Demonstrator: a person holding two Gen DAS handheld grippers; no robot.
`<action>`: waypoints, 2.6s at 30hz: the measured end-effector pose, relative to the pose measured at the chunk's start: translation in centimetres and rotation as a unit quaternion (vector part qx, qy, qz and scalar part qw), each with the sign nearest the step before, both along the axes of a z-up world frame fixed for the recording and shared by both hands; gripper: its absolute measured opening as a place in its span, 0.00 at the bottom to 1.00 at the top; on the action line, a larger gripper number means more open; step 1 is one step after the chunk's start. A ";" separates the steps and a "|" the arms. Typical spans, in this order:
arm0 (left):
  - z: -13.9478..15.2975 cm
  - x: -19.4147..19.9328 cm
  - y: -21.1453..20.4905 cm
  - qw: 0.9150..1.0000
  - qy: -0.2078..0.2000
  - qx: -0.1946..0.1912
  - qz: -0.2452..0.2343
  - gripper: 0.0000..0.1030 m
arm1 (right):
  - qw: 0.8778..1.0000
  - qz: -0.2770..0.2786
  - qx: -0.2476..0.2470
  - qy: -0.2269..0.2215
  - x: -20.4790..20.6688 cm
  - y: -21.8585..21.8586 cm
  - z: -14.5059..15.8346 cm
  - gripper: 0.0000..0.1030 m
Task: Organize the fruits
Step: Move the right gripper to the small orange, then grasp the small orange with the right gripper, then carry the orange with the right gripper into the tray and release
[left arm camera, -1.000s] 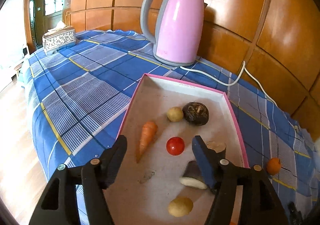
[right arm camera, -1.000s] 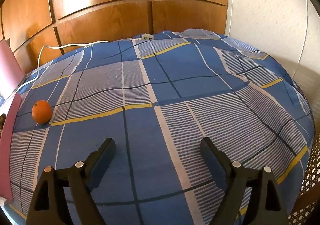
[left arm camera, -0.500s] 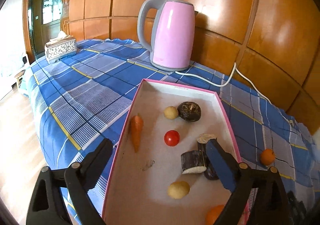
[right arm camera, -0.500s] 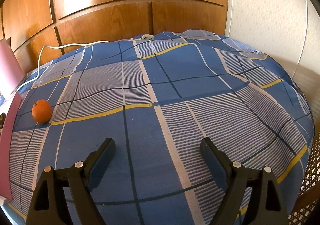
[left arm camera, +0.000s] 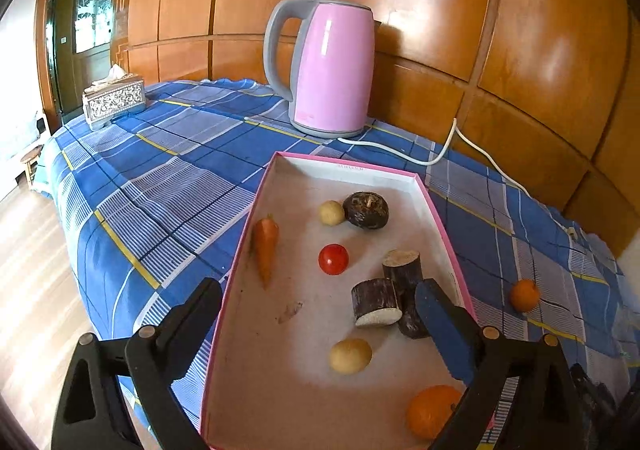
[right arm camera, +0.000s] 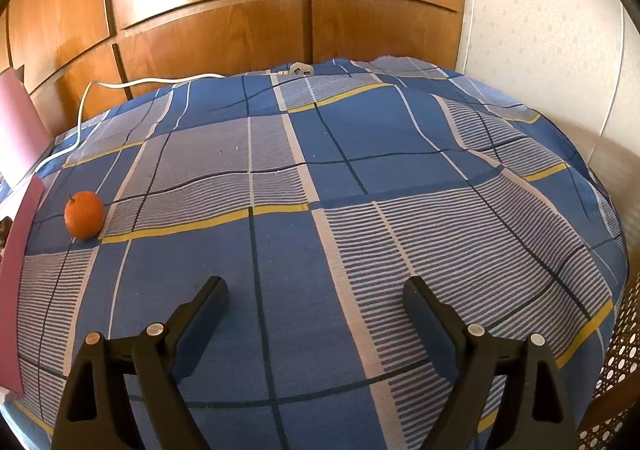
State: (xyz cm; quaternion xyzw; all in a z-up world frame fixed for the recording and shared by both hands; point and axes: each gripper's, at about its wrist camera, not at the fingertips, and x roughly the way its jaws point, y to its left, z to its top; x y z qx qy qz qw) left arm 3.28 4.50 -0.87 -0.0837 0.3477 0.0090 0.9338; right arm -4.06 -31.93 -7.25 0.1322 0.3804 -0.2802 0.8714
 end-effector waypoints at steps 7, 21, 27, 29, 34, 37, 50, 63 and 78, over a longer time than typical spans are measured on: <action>-0.4 0.2 0.1 1.000 0.009 -0.001 0.000 0.98 | 0.999 0.040 0.024 0.011 0.6 0.3 0.6 0.88; -1.1 0.9 0.6 1.000 0.028 -0.009 0.001 1.00 | 0.966 0.249 0.064 -0.005 8.9 6.9 2.9 0.88; -1.4 1.0 0.7 0.999 0.033 -0.007 0.001 1.00 | 0.963 0.265 0.043 0.013 12.0 8.9 2.4 0.83; -1.4 1.1 0.7 0.999 0.034 -0.008 0.001 1.00 | 0.962 0.271 0.037 0.024 12.4 9.2 2.1 0.79; -1.5 1.1 0.6 0.999 0.037 -0.008 -0.001 1.00 | 0.958 0.285 0.030 0.035 12.8 9.3 1.6 0.41; -1.5 1.0 0.5 0.999 0.037 -0.005 -0.004 1.00 | 0.956 0.289 0.033 0.037 12.7 9.2 1.4 0.38; -0.9 0.4 1.6 1.000 0.031 0.003 0.001 1.00 | 0.947 0.311 0.078 0.024 10.4 8.9 1.6 0.38; -1.5 0.8 6.2 0.997 0.046 0.005 0.067 1.00 | 0.905 0.413 0.100 -0.018 12.0 14.2 5.9 0.38; -2.2 1.5 5.4 0.997 0.057 0.017 0.039 1.00 | 0.884 0.462 0.067 0.020 18.1 22.2 4.4 0.39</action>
